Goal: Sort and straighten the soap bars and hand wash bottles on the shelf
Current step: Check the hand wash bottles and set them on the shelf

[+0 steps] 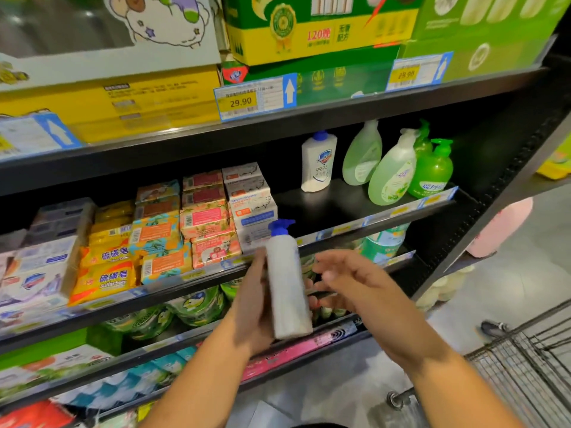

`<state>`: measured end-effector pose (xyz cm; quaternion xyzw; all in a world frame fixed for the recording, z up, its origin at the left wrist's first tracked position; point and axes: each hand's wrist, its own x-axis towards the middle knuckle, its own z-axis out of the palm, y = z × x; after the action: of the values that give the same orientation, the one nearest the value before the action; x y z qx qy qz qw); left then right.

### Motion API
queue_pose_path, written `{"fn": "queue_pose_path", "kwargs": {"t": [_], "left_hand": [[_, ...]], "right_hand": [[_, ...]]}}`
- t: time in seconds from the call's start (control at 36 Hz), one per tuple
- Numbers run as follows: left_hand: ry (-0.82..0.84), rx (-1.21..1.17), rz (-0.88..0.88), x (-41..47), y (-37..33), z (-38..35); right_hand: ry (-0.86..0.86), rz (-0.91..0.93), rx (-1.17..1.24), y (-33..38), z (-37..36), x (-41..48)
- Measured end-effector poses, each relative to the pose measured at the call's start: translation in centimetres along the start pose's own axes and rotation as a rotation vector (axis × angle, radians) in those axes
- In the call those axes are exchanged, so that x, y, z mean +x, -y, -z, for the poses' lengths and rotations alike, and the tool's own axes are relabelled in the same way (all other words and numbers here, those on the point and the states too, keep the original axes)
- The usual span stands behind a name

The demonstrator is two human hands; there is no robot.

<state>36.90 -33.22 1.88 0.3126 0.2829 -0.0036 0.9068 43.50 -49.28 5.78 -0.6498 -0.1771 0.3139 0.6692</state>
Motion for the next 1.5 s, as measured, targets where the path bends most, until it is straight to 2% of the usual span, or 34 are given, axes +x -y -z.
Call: {"fn": "queue_pose_path", "kwargs": {"t": [0.06, 0.11, 0.28, 0.39, 0.44, 0.53, 0.58, 0.67, 0.83, 0.89, 0.97, 1.0, 1.08, 1.22, 1.33, 1.5], "left_hand": [[-0.031, 0.140, -0.049, -0.3, -0.2, -0.8], [0.017, 0.283, -0.064, -0.3, -0.1, -1.6], [0.063, 0.530, -0.104, -0.2, 1.0, -6.0], [0.252, 0.640, -0.034, 0.7, 2.7, -10.3], [0.308, 0.702, -0.083, 1.1, 3.5, -12.5], [0.327, 0.783, -0.204, 2.7, 5.1, -14.9], [0.337, 0.817, -0.225, 3.9, 6.2, -16.2], [0.336, 0.831, -0.155, 6.2, 8.3, -17.9], [0.373, 0.993, -0.003, 11.7, 13.4, -20.9], [0.393, 1.036, 0.104, 14.7, 15.2, -22.1], [0.437, 1.053, 0.435, 19.3, 18.6, -24.6], [0.441, 1.128, 0.454, 21.0, 20.0, -25.1], [0.462, 1.270, 0.367, 25.1, 24.5, -26.5], [0.657, 1.658, 0.079, 31.9, 31.6, -28.4], [0.725, 1.813, 0.212, 36.5, 36.3, -29.0], [0.652, 1.951, 0.288, 39.9, 41.8, -28.2]], "right_hand": [[0.041, -0.051, -0.047, -1.2, 0.3, 0.2], [0.023, -0.103, -0.015, -2.1, 1.2, 0.7], [-0.183, -0.195, 0.241, -4.4, 5.3, 2.0], [-0.170, -0.228, 0.667, -5.0, 9.4, 0.3], [-0.165, -0.182, 0.852, -5.1, 11.5, -1.2], [-0.346, -0.158, 0.829, -5.3, 14.9, -3.3], [-0.449, -0.130, 0.814, -5.9, 17.4, -4.6], [-0.565, -0.124, 0.787, -7.0, 20.8, -6.0], [-0.773, -0.123, 0.909, -10.1, 27.3, -8.7], [-0.857, -0.130, 0.886, -11.2, 29.4, -9.4], [-0.979, -0.172, 0.832, -12.6, 32.4, -10.2], [-1.014, -0.195, 0.807, -13.1, 33.5, -10.3], [-1.110, -0.299, 0.682, -15.1, 36.9, -10.5], [-1.220, -0.485, 0.474, -18.2, 41.8, -9.8], [-1.201, -0.711, 0.171, -20.1, 44.8, -9.7], [-1.169, -0.857, -0.197, -25.0, 49.1, -9.1]]}}
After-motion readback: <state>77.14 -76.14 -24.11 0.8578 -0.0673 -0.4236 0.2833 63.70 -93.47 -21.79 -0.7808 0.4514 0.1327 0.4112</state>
